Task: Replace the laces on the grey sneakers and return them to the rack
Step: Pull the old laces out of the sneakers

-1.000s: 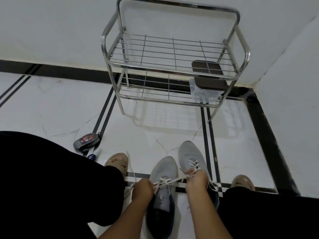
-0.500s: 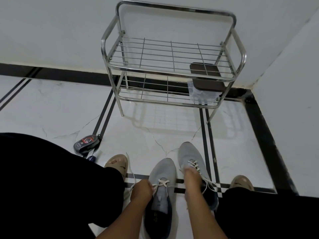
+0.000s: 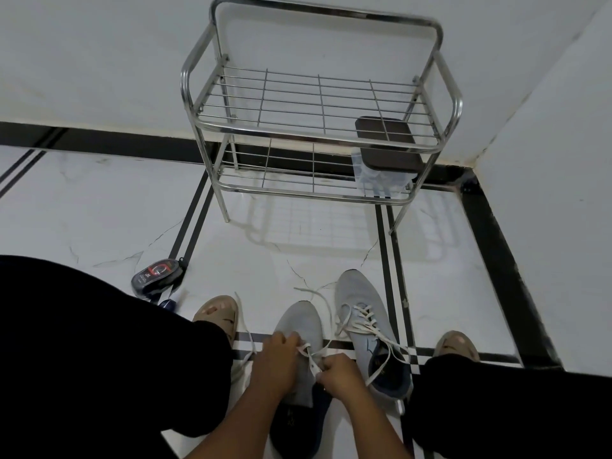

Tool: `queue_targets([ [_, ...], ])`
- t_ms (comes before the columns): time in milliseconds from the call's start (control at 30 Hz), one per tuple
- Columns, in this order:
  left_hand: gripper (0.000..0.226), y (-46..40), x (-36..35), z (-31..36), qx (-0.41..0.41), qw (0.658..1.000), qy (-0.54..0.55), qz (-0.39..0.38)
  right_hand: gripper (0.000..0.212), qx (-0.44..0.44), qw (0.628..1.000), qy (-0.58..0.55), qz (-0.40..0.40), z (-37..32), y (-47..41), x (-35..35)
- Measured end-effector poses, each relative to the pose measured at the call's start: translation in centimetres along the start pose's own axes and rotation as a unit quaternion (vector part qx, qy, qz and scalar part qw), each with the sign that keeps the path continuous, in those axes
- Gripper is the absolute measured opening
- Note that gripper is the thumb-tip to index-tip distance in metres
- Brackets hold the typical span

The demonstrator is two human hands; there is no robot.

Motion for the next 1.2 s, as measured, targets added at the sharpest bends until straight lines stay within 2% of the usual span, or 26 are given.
queue_targets([
  [100, 0.040, 0.3, -0.7, 0.8, -0.059, 0.993, -0.101, -0.004, 0.020, -0.002, 1.000, -0.011, -0.007, 0.1, -0.6, -0.2],
  [200, 0.033, -0.8, -1.0, 1.0, -0.048, 0.995, -0.084, -0.014, 0.015, -0.008, 1.000, -0.021, -0.004, 0.1, -0.5, -0.3],
  [267, 0.034, -1.3, 0.0, 0.3, 0.020, 0.998, 0.060, -0.008, 0.026, -0.016, 0.999, -0.046, -0.003, 0.7, -0.9, -0.5],
  [300, 0.036, -1.3, 0.6, -0.5, 0.090, 0.980, 0.175, 0.013, 0.023, -0.021, 0.998, -0.057, -0.003, 0.9, -0.9, -0.5],
  [333, 0.034, -1.3, 0.5, -1.4, 0.181, 0.933, 0.311, -0.011, 0.016, -0.020, 0.998, -0.065, 0.000, 1.0, -0.8, -0.6],
  [367, 0.031, -1.7, 0.3, -2.0, 0.241, 0.887, 0.392, -0.033, 0.016, -0.018, 0.997, -0.073, 0.000, 1.0, -0.8, -0.6],
  [400, 0.031, -1.8, 0.7, -2.0, 0.249, 0.889, 0.380, -0.062, 0.018, -0.009, 0.997, -0.077, 0.001, 0.9, -1.0, -0.7],
  [467, 0.043, -1.4, 0.6, -1.8, 0.191, 0.953, 0.233, -0.023, 0.015, 0.006, 0.998, -0.068, -0.013, 0.5, -1.0, -1.0],
  [500, 0.045, -1.1, 0.6, -1.0, 0.160, 0.969, 0.187, -0.003, 0.019, 0.005, 0.998, -0.065, -0.016, 0.4, -1.1, -1.2],
  [567, 0.041, -0.5, 0.3, 0.7, 0.117, 0.981, 0.152, 0.020, 0.013, 0.002, 0.998, -0.066, -0.016, 0.5, -1.2, -1.3],
  [600, 0.037, -0.9, 0.2, 0.8, 0.154, 0.963, 0.220, 0.035, 0.014, 0.003, 0.997, -0.073, -0.016, 0.7, -1.3, -1.4],
  [633, 0.035, -1.5, 0.3, 0.4, 0.224, 0.918, 0.325, 0.038, 0.019, -0.004, 0.996, -0.084, -0.014, 1.0, -1.4, -1.4],
  [667, 0.034, -1.5, 0.8, 0.0, 0.297, 0.846, 0.443, 0.033, 0.022, -0.009, 0.995, -0.094, -0.013, 1.2, -1.3, -1.4],
  [700, 0.032, -1.7, 1.1, -1.0, 0.376, 0.733, 0.566, 0.041, 0.023, -0.015, 0.995, -0.101, -0.012, 1.3, -1.1, -1.3],
  [733, 0.031, -1.6, 1.7, -1.8, 0.404, 0.574, 0.709, 0.068, 0.023, -0.022, 0.994, -0.109, -0.007, 1.5, -1.1, -1.2],
  [767, 0.031, -1.6, 2.7, -2.4, 0.389, 0.471, 0.783, 0.114, 0.024, -0.032, 0.992, -0.121, -0.004, 1.7, -1.1, -1.1],
  [800, 0.031, -1.7, 2.8, -3.3, 0.379, 0.395, 0.825, 0.143, 0.024, -0.037, 0.991, -0.130, -0.003, 1.7, -1.1, -1.1],
  [833, 0.029, -1.8, 3.4, -3.6, 0.357, 0.417, 0.824, 0.141, 0.023, -0.035, 0.991, -0.130, -0.006, 1.5, -1.0, -1.0],
  [867, 0.024, -1.9, 4.1, -3.3, 0.350, 0.564, 0.737, 0.123, 0.018, -0.026, 0.992, -0.120, -0.010, 1.2, -0.9, -1.0],
  [900, 0.016, -2.3, 4.4, -2.7, 0.322, 0.737, 0.589, 0.082, 0.015, -0.016, 0.994, -0.106, -0.012, 1.0, -0.8, -1.0],
  [933, 0.015, -2.4, 4.2, -1.7, 0.246, 0.858, 0.450, 0.041, 0.022, -0.009, 0.996, -0.093, -0.009, 0.8, -0.9, -1.0],
  [967, 0.026, -2.6, 3.1, -0.6, 0.182, 0.927, 0.329, -0.007, 0.031, -0.007, 0.996, -0.086, -0.004, 0.7, -0.9, -1.0],
  [1033, 0.038, -1.2, 0.8, 1.2, 0.120, 0.966, 0.224, -0.041, 0.037, -0.010, 0.997, -0.081, 0.002, 0.6, -0.9, -1.2],
  [1100, 0.034, -0.5, -0.1, 1.5, 0.093, 0.990, 0.106, -0.003, 0.033, -0.011, 0.997, -0.073, 0.000, 0.7, -0.7, -1.3],
  [1167, 0.029, -0.2, -0.1, 1.6, 0.077, 0.994, 0.076, 0.013, 0.031, -0.006, 0.997, -0.076, -0.006, 0.8, -0.7, -1.3],
  [1200, 0.025, -0.6, 0.0, 1.1, 0.108, 0.983, 0.146, 0.019, 0.031, -0.006, 0.997, -0.083, -0.003, 0.8, -0.6, -1.2],
])
Point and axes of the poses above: each hand's wrist, its own y-axis away from the middle knuckle, its own x-axis out of the back of the hand, z = x × y, the point moved 3 cm from there along -y, towards the middle knuckle, and after that the axes turned 1 degree about y, right-handed, at the moved point
